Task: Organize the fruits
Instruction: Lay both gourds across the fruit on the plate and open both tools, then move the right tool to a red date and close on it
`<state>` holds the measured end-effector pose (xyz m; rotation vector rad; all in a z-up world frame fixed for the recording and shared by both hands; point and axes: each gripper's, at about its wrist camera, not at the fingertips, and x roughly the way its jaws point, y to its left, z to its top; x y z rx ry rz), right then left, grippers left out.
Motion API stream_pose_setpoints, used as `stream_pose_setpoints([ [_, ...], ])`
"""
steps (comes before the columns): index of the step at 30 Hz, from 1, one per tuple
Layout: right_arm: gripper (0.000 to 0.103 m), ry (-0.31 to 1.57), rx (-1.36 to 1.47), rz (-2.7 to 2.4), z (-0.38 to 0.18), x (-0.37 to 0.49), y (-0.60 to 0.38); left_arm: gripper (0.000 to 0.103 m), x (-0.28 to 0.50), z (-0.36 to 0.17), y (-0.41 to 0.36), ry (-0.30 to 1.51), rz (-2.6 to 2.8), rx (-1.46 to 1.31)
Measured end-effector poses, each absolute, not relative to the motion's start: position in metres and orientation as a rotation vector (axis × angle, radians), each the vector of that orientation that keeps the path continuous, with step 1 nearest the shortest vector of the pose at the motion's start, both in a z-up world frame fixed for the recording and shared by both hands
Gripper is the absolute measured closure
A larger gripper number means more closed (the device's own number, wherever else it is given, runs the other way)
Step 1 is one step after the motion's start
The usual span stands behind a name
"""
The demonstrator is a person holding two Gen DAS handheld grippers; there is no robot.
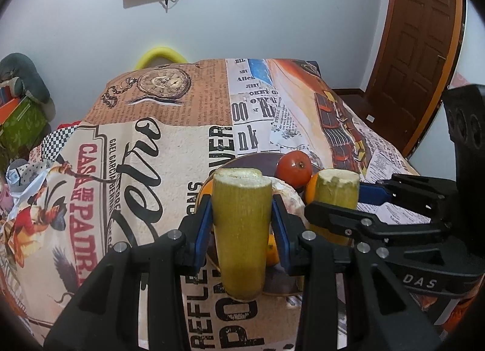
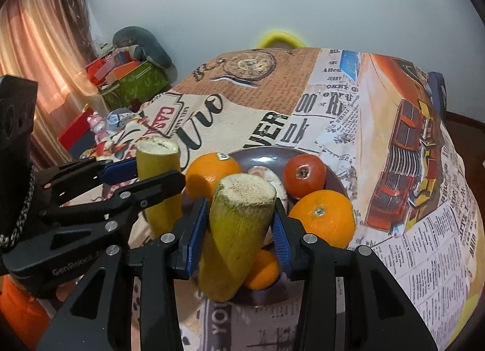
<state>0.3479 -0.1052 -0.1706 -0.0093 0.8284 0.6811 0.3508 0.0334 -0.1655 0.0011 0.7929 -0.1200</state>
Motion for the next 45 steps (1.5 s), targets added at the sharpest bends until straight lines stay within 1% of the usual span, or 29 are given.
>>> stream_pose_setpoints([
  [3, 0.059, 0.832, -0.025, 0.664, -0.172, 0.352, -0.106, 0.066, 0.354, -0.167, 0.032, 0.796, -0.13, -0.003],
  [5, 0.058, 0.832, -0.032, 0.648, -0.172, 0.354, -0.108, 0.066, 0.356, -0.168, 0.031, 0.805, -0.143, -0.014],
  [14, 0.057, 0.797, -0.052, 0.592, -0.165, 0.352, -0.126, 0.064, 0.352, -0.168, 0.029, 0.812, -0.143, -0.014],
  [20, 0.057, 0.773, -0.085, 0.574, -0.155, 0.339, -0.132, 0.064, 0.339, -0.158, 0.03, 0.799, -0.133, -0.01],
  [33, 0.057, 0.699, -0.118, 0.553, -0.12, 0.27, -0.149, 0.064, 0.271, -0.12, 0.028, 0.743, -0.118, -0.006],
  [35, 0.057, 0.692, -0.129, 0.542, -0.118, 0.257, -0.152, 0.063, 0.257, -0.115, 0.028, 0.736, -0.115, -0.004],
  [37, 0.057, 0.685, -0.14, 0.533, -0.116, 0.244, -0.155, 0.057, 0.244, -0.112, 0.028, 0.731, -0.113, -0.01],
  [41, 0.057, 0.68, -0.145, 0.522, -0.115, 0.218, -0.161, 0.049, 0.215, -0.105, 0.027, 0.709, -0.106, -0.021],
  [43, 0.053, 0.686, -0.141, 0.517, -0.116, 0.208, -0.164, 0.045, 0.202, -0.102, 0.024, 0.7, -0.101, -0.019],
  [45, 0.047, 0.685, -0.142, 0.508, -0.117, 0.201, -0.166, 0.042, 0.193, -0.1, 0.022, 0.695, -0.101, -0.021],
])
